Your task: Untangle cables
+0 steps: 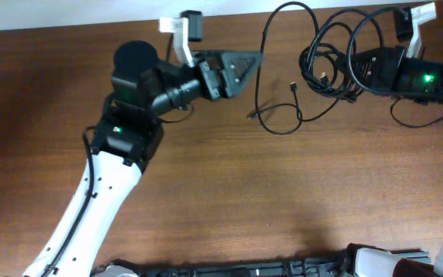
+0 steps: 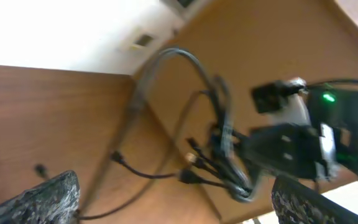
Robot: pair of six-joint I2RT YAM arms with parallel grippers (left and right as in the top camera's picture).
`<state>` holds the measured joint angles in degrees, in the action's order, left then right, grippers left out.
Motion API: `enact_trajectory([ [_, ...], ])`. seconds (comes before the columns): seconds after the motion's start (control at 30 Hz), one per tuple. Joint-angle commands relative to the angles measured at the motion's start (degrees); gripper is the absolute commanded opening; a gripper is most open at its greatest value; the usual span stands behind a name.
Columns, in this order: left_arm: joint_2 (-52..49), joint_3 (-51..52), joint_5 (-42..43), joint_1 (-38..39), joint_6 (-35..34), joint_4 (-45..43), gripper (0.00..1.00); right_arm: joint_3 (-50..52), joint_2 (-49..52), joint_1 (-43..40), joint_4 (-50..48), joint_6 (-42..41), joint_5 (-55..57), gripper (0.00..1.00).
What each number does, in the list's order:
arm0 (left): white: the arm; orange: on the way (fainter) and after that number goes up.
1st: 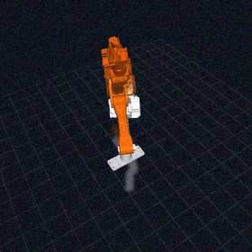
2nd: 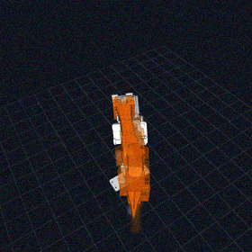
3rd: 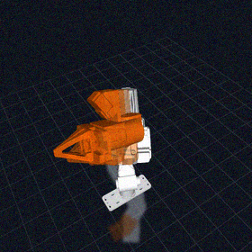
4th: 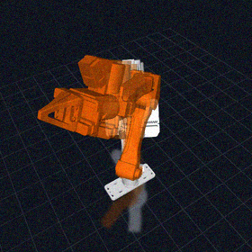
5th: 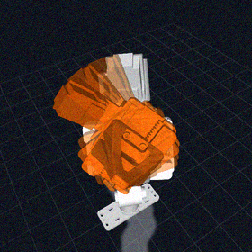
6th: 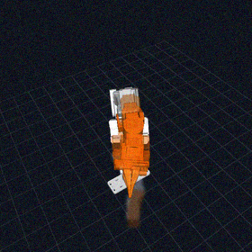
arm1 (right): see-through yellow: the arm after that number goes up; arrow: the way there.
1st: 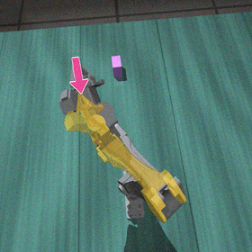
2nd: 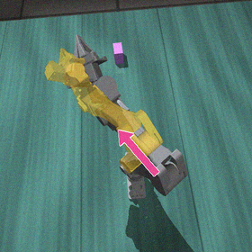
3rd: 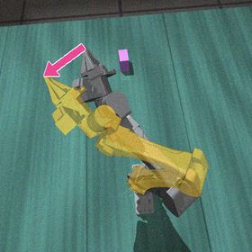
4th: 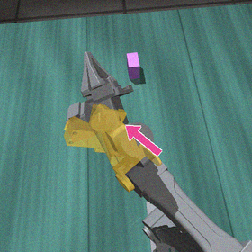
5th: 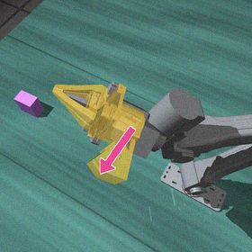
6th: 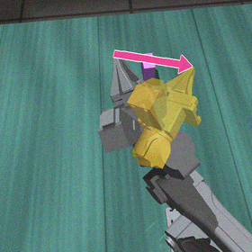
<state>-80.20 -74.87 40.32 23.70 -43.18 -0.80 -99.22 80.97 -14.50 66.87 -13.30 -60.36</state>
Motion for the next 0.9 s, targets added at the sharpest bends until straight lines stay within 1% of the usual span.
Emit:
enact_trajectory([
  [0.0,-0.04,-0.57,0.74,3.41,-1.16,-3.52,0.99,-0.44,-0.22,0.09,-0.24,1.01,-0.46,0.04],
  [0.17,-0.07,-0.57,-4.68,8.26,-1.14,-4.74,1.00,-0.44,-0.22,1.92,-0.26,1.01,-0.46,0.04],
  [0.23,-0.09,-0.57,-5.64,9.62,-1.14,-4.72,0.97,-0.44,-0.22,2.62,-0.28,1.01,-0.46,0.04],
  [0.27,-0.09,-0.57,-5.84,10.14,-1.16,-4.70,0.93,-0.44,-0.22,2.84,-0.28,1.01,-0.46,0.04],
  [0.33,-0.11,-0.57,-5.86,10.34,-1.40,-4.66,0.93,-0.44,-0.22,2.91,-0.28,1.01,-0.59,0.04],
  [0.43,-0.22,-0.57,-7.08,10.34,-5.11,-4.04,0.94,-0.44,-0.22,2.91,-0.33,1.01,-1.42,0.04],
  [0.67,-0.26,-0.57,-7.34,10.34,-8.76,-3.67,0.93,-0.44,-0.22,2.91,-3.67,1.01,-9.66,0.04],
  [0.7,-0.26,-0.57,-7.34,10.34,-9.62,-3.69,0.90,-0.44,-0.22,2.91,-3.74,1.01,-9.79,0.04],
  [0.73,-0.26,-0.57,-7.34,10.34,-10.23,-3.74,0.84,-0.44,-0.22,2.91,-3.69,1.01,-9.73,0.04],
  [0.77,-0.26,-0.57,-7.34,10.34,-10.40,-3.93,0.79,-0.44,-0.22,2.93,-3.69,1.01,-9.77,0.04],
  [0.87,-0.26,-0.57,-7.13,10.34,-12.52,-4.33,0.70,-0.44,-0.22,2.93,-3.67,0.98,-9.77,0.04],
])
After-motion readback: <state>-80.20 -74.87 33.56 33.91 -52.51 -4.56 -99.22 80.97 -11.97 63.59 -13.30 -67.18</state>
